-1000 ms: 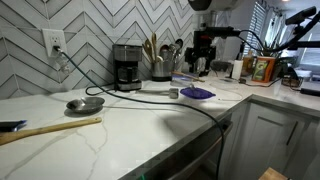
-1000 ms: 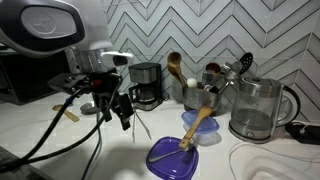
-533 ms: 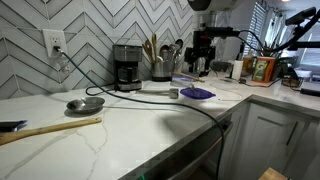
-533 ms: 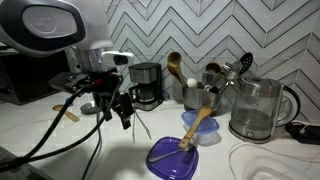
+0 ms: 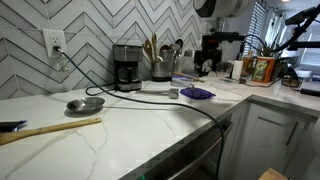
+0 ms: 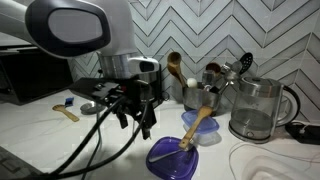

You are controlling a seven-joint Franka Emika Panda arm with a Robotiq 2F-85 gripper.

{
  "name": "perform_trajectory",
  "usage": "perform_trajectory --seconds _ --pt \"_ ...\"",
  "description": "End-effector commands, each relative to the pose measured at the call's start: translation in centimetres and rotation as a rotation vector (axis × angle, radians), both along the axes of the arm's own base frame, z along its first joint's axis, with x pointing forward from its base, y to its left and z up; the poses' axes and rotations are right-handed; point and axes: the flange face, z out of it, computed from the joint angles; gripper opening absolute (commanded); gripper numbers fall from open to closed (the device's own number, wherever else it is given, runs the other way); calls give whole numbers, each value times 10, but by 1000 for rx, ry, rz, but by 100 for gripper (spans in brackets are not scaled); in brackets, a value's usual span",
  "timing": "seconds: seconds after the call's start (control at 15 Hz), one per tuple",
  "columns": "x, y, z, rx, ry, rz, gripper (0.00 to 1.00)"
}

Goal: Put the wooden spatula on the counter

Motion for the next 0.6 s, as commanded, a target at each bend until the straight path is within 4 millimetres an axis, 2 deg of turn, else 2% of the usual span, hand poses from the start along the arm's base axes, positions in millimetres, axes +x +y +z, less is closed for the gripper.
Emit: perform_trajectory --seconds 0.0,0.53 --pt "15 -38 -12 19 23 24 100" --pt "47 -92 -29 2 -14 -4 100"
